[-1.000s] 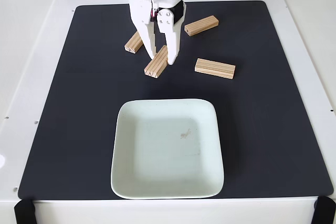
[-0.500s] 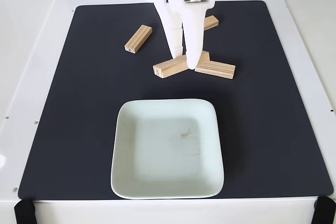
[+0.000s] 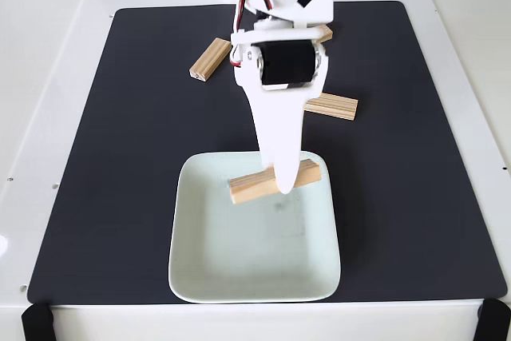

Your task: Pick up the wooden block and place them on the plate.

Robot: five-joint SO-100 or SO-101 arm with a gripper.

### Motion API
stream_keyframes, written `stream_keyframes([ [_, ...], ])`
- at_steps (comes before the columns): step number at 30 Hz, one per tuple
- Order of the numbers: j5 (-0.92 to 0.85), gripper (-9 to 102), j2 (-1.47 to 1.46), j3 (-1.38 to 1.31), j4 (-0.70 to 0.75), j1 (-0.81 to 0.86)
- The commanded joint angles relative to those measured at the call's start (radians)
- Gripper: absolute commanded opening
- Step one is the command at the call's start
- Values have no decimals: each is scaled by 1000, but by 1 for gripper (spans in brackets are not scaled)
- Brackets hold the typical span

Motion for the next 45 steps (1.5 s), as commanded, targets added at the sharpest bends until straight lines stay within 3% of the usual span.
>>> stream_keyframes([
  [1,57,0,-54,-152,-9,12],
  [13,103,0,-196,-216,-12,75],
  [19,103,0,-224,-216,-94,97],
  [45,127,0,-229,-201,-144,37],
])
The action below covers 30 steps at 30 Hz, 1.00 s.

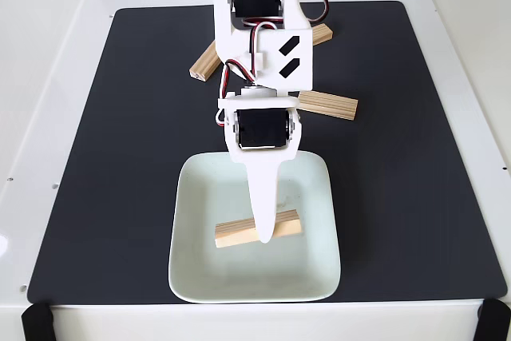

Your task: Pick up the wooden block and place them on the plate.

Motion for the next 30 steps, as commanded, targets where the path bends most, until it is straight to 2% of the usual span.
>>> stream_keyframes([
  [1,-2,0,15,-37,-15,6],
  [14,5,1,15,-35,-2,14],
  [20,8,21,15,-35,-2,17],
  [23,8,27,15,-35,-2,17],
  [28,5,27,15,-34,0,17],
  [30,6,23,15,-34,0,17],
])
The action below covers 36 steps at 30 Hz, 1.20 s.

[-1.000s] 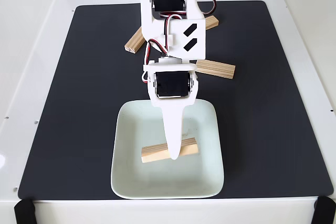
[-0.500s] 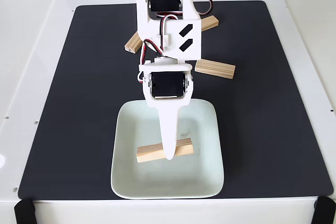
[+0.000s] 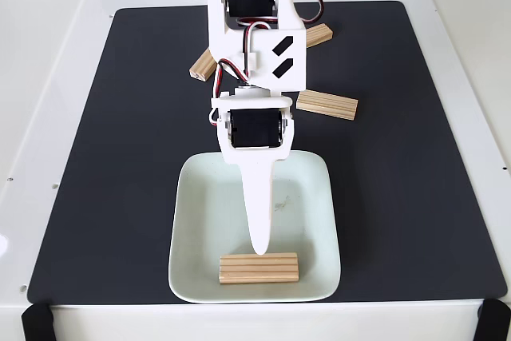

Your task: Pick up the wooden block and place them on the plate.

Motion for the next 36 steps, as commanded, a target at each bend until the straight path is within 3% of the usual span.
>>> stream_keyframes([
  [1,6,18,15,-34,0,8],
  [4,8,-2,15,-34,0,8],
  [6,8,2,15,-32,2,8],
  [25,-6,0,132,11,66,6],
  [29,-11,0,336,202,112,-5],
  [36,-164,0,830,781,61,-40],
])
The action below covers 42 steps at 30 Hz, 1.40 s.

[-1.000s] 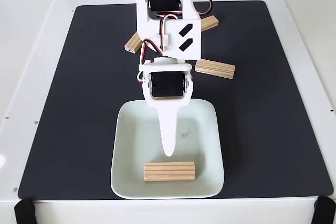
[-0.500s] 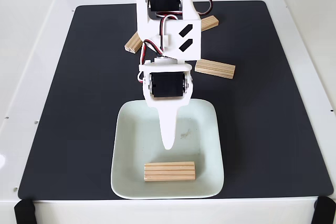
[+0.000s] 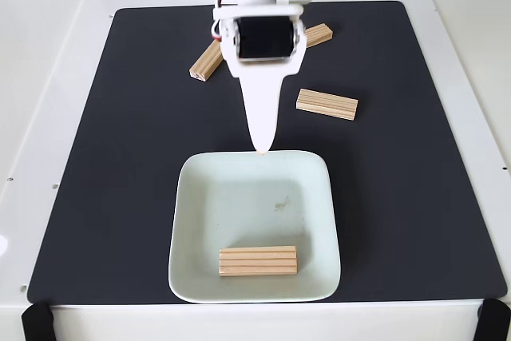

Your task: Pick up the wooden block and place them on the plate.

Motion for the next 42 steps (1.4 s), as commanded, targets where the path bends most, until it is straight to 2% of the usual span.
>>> stream_keyframes([
  [1,-89,0,310,275,-32,-17],
  [9,-411,0,726,747,-18,-46],
  [14,-670,0,907,948,-8,5],
  [23,-1266,0,1003,1072,296,195],
  [32,-1617,0,1000,1143,305,407],
  [36,-1692,0,1000,1215,301,466],
  [42,-1643,0,1000,1287,298,512],
])
